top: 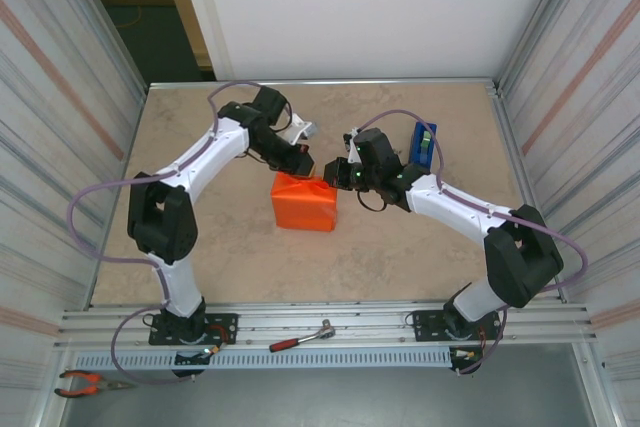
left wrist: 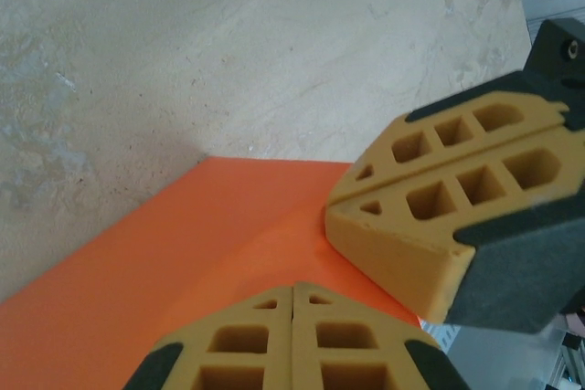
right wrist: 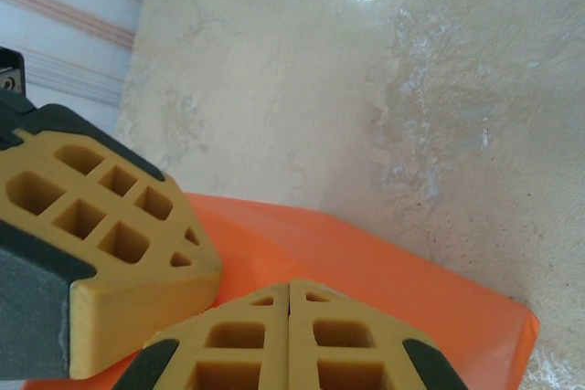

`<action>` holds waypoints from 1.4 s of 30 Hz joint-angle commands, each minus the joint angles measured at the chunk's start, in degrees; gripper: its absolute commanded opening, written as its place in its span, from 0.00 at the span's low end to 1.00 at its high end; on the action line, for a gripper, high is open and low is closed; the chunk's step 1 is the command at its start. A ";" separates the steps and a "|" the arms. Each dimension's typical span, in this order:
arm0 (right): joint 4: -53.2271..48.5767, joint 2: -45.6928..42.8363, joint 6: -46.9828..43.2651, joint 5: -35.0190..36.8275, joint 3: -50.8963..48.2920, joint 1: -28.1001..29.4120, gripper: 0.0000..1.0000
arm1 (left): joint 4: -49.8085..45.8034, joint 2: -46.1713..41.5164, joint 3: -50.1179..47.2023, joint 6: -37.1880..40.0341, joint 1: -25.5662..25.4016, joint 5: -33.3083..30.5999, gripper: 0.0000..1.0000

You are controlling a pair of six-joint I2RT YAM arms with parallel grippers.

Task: Wrap the gift box in paper
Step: Fold the wrapping paper for the gift box.

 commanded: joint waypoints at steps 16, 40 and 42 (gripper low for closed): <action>-13.73 2.21 2.10 1.40 -3.95 1.48 0.00 | -4.25 -6.90 -6.51 3.95 -1.63 -1.01 0.00; -21.28 2.00 -1.77 1.70 14.17 3.55 0.00 | 3.00 -11.34 -17.81 2.04 -2.39 -2.27 0.00; -20.76 2.29 -1.25 1.85 14.06 3.99 0.00 | 3.19 -11.45 -17.91 1.99 -2.39 -2.27 0.00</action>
